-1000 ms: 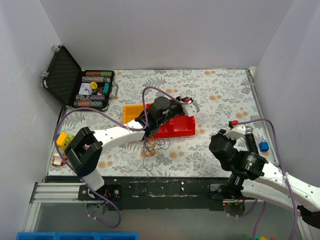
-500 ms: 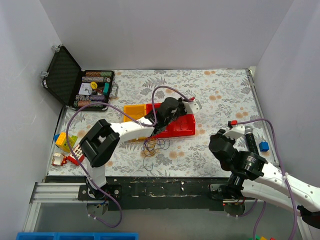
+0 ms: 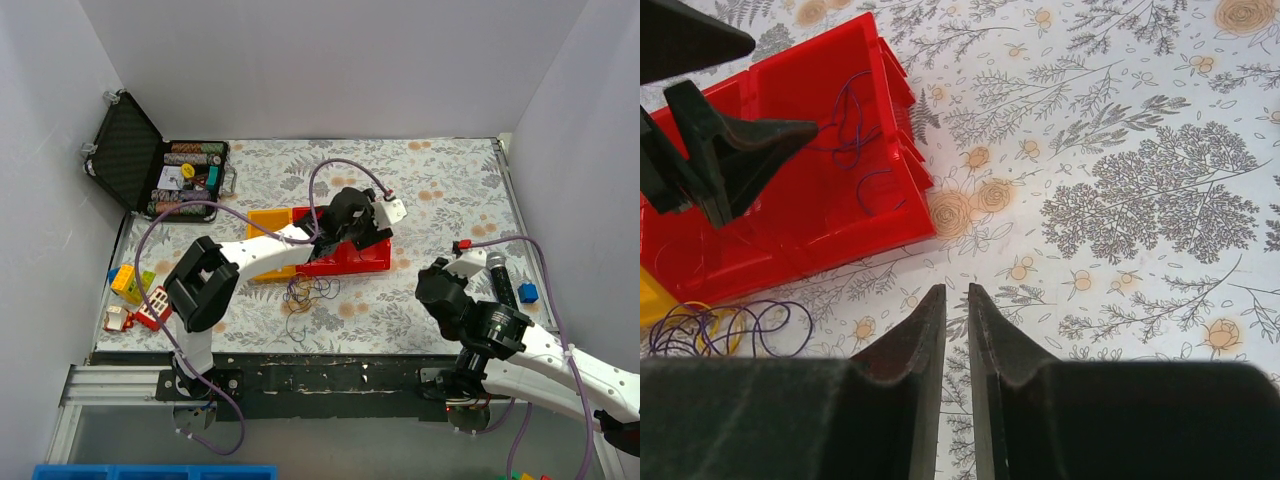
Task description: Untangle the cables
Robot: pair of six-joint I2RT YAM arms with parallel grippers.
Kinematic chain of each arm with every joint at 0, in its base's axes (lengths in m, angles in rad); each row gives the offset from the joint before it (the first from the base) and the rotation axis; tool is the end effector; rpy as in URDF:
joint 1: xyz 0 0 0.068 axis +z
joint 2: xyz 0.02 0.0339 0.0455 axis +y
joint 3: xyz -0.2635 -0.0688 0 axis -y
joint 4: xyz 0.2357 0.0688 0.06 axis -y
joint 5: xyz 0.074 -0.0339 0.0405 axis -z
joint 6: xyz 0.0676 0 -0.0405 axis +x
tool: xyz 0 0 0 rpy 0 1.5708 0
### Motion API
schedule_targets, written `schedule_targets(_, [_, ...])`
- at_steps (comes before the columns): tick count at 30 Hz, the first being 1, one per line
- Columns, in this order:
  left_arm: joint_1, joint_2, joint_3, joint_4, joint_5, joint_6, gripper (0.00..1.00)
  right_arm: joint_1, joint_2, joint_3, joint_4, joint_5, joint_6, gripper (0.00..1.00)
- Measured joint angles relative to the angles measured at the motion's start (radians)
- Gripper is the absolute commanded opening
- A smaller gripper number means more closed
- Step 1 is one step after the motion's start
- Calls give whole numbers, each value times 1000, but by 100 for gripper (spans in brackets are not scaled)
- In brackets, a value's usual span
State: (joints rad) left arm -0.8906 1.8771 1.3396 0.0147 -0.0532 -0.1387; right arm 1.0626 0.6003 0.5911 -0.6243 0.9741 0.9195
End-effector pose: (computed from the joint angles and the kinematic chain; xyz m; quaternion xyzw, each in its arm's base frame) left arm 0.2891 -0.3517 0.2249 0.3054 0.8100 -0.2262 0.4467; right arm 0.1117 0.0855 0.2539 0.1545 0.8015 0.1052 0.5680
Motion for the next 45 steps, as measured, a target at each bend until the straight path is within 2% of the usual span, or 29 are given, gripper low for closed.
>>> schedule_targets(1, [2, -3, 18, -27, 3, -6, 76, 0, 0, 0, 3, -3, -5, 23])
schedule_targets(3, [4, -18, 62, -91, 11, -19, 96, 0, 2, 0, 21, -12, -19, 27])
schedule_targets(4, [5, -32, 87, -127, 14, -27, 98, 0, 4, -1, 32, -16, -28, 30])
schedule_targets(10, [38, -201, 242, -373, 51, -79, 98, 0, 72, -34, 181, -114, -113, 48])
schedule_targets(14, [163, -350, 323, -532, 106, -126, 98, 0, 208, -45, 317, -237, -169, 58])
schedule_targets(19, [364, -497, 327, -701, 116, -166, 98, 0, 496, -30, 468, -412, -221, 62])
schedule_targets(23, [399, -590, 265, -803, 127, -202, 98, 2, 674, 10, 550, -521, -250, 62])
schedule_targets(27, [417, -666, 165, -854, 123, -233, 98, 8, 782, 60, 633, -583, -278, 62])
schedule_targets(32, [443, -742, 63, -860, 106, -259, 98, 13, 867, 103, 709, -619, -304, 56])
schedule_targets(35, [451, -782, 17, -861, 95, -270, 98, 14, 895, 103, 729, -634, -309, 49])
schedule_targets(39, [454, -815, -23, -865, 92, -269, 98, 19, 901, 81, 764, -644, -302, 34])
schedule_targets(45, [455, -817, -41, -870, 95, -249, 98, 53, 896, 18, 791, -640, -283, 1])
